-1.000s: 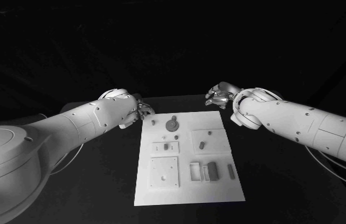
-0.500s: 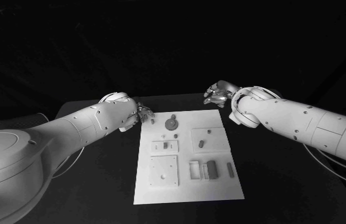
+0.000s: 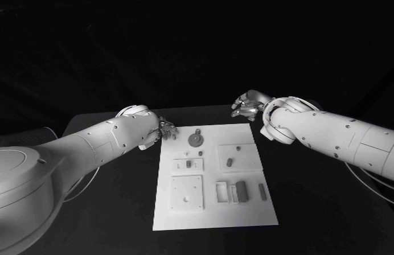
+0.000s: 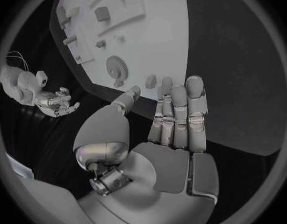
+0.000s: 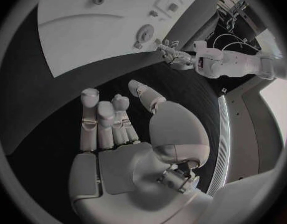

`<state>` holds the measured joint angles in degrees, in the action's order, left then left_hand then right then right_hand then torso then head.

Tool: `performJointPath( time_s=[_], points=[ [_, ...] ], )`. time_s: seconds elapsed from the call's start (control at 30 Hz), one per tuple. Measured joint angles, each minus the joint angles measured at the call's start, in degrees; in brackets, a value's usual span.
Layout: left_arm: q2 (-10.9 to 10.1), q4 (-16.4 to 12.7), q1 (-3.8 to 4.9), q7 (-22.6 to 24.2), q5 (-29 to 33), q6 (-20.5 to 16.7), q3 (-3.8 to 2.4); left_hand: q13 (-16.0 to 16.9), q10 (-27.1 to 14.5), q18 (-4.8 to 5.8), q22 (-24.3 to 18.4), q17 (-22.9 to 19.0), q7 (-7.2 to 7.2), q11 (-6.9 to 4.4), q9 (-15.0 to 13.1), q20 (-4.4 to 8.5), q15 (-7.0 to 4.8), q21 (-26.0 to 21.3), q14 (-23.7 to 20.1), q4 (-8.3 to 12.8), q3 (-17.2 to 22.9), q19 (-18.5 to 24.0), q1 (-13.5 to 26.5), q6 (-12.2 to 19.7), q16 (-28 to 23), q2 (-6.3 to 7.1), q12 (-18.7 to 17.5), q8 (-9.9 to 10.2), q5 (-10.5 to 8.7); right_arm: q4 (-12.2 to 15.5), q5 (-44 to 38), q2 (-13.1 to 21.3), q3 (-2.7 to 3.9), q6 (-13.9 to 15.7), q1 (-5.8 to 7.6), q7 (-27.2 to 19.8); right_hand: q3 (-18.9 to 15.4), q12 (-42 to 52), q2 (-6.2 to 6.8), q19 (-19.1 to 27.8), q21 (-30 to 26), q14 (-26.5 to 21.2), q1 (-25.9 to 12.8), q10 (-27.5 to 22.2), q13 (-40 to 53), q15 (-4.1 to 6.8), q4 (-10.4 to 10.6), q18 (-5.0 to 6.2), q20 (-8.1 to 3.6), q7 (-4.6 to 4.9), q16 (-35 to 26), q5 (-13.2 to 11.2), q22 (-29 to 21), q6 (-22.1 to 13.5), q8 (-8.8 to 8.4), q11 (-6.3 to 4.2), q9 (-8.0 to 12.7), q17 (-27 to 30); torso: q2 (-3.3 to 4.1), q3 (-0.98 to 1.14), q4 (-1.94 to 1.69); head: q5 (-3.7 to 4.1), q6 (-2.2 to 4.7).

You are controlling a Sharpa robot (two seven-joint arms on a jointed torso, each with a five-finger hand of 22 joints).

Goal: Assemble the parts on the task board

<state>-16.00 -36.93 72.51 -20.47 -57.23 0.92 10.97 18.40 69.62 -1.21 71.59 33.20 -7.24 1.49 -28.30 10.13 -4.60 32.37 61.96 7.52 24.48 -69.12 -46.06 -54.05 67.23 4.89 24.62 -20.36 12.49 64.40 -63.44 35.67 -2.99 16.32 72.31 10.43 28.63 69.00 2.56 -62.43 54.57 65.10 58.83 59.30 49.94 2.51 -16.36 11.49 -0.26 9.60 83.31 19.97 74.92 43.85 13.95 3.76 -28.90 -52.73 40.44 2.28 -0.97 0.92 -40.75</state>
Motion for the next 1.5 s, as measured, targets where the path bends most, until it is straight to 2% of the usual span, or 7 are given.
performJointPath(
  time_s=[0.07,0.43,1.1,1.5],
  points=[
    [0.08,0.15,-0.10,0.01,0.07,0.00,0.00,0.11,0.18,0.00,0.13,0.12,0.10,-0.18,-0.01,0.00,0.00,0.00,0.00,0.23,0.09,0.00,-0.38,-0.11,0.00,-0.38,0.00,0.00,0.20,0.01,0.00,-0.01,0.00,0.00,0.00,0.00,0.00,0.00,0.00,0.00,0.00,0.00,0.00,0.00,0.00,0.00,0.00,0.00,0.00,0.00,0.00,0.00,0.00,0.00,0.00,0.00,0.00,0.01,-0.01,0.02,0.01,0.04,-0.01],
    [0.58,0.72,-0.40,0.03,0.24,-0.06,0.01,0.44,0.57,-0.02,0.45,0.41,0.21,-0.21,-0.16,0.20,-0.17,0.22,0.20,0.80,0.00,-0.22,-0.38,-0.61,0.22,-0.38,0.00,0.00,0.20,0.06,0.00,-0.09,0.00,0.00,0.00,0.00,0.00,0.00,0.00,0.00,0.00,0.00,0.00,0.00,0.00,0.00,0.00,0.00,0.00,-0.07,0.00,0.00,0.00,0.07,0.00,0.00,-0.01,0.05,-0.01,0.05,0.01,0.18,-0.13],
    [1.46,2.31,-0.59,0.05,0.53,0.08,0.01,0.98,1.01,-0.02,0.95,0.91,0.61,-0.60,-0.45,0.31,-0.29,0.45,0.49,2.20,-0.01,-0.52,-1.36,-1.41,0.22,-1.35,-0.26,0.00,0.19,0.11,0.00,-0.40,0.02,0.01,0.00,0.00,0.00,0.00,0.00,0.00,0.00,0.00,0.00,0.00,0.01,0.00,0.00,0.00,0.00,-0.09,0.00,0.00,0.00,0.10,0.00,0.00,-0.01,0.04,0.03,-0.03,0.02,0.49,-0.10],
    [1.17,2.67,-0.66,-0.06,0.58,0.12,0.01,1.41,1.63,0.01,1.25,1.24,0.81,-0.78,-0.66,0.60,-0.43,0.67,0.82,2.92,0.07,-0.83,-1.96,-2.03,0.44,-1.96,-0.26,0.00,0.19,0.14,0.00,-0.35,0.00,0.01,0.00,0.00,0.00,0.00,0.00,0.00,0.00,0.00,0.00,0.00,-0.04,0.00,0.00,0.00,0.00,-0.08,0.00,0.00,0.00,0.08,0.00,0.00,-0.01,0.04,0.00,-0.03,-0.04,0.56,-0.17]
  ],
)
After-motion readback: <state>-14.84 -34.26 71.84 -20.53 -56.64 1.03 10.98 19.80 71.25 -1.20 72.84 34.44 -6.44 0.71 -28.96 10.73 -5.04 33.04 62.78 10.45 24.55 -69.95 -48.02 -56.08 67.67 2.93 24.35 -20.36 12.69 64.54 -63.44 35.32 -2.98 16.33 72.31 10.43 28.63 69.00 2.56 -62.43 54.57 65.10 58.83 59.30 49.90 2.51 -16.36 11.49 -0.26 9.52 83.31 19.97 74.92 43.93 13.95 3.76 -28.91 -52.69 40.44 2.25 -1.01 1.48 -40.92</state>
